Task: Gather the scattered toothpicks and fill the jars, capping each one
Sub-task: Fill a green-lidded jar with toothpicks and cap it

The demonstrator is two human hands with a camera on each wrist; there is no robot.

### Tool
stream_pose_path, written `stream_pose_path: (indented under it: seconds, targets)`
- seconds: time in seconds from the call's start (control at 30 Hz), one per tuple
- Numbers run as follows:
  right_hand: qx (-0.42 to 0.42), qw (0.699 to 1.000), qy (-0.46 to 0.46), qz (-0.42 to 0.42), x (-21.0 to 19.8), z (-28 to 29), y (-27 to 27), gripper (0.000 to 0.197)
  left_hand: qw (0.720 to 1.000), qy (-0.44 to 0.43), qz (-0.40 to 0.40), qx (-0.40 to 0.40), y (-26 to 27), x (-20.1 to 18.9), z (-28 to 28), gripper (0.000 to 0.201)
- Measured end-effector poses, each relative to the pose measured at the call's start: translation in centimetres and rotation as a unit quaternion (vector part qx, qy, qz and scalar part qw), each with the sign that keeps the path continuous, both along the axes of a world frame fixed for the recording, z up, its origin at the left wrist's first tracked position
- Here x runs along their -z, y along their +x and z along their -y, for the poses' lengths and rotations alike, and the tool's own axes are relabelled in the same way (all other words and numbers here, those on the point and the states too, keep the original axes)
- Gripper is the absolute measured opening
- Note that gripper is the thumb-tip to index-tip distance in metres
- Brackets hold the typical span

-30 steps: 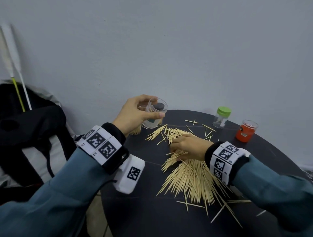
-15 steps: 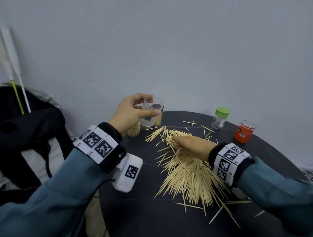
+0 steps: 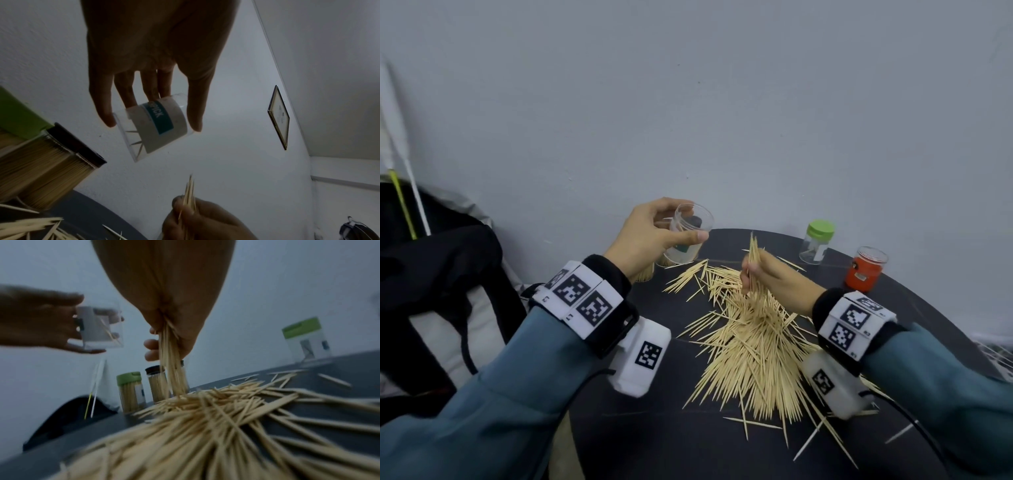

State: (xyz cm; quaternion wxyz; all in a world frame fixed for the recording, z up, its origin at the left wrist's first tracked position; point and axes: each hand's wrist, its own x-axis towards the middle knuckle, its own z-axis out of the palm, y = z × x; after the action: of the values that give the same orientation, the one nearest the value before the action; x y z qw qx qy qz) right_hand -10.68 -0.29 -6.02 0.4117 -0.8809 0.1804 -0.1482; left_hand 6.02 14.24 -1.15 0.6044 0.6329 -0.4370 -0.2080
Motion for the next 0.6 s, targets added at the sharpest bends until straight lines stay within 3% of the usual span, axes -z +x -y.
stream_pose_path:
  seconds: [0.13,0.27,0.43,0.6]
  targets:
    - [0.073,0.971,0.195,0.115,-0.4,0.4,0.1,0.023,1.0,0.016,0.005,0.02,-0.6,0.2,0.5,0.051]
    - [0.113,0.926,0.3,0.201,-1.4,0.6,0.1,0.024,0.994,0.073,0.036,0.078,-1.3,0.6,1.0,0.048]
    - [0.133,0.884,0.328,0.305,-3.7,0.6,0.4,0.026,0.975,0.151,0.078,0.14,-2.5,1.4,1.6,0.048]
    - [0.101,0.871,0.317,0.36,-6.4,0.0,1.2,0.025,0.97,0.177,0.087,0.14,-3.1,2.1,2.1,0.047]
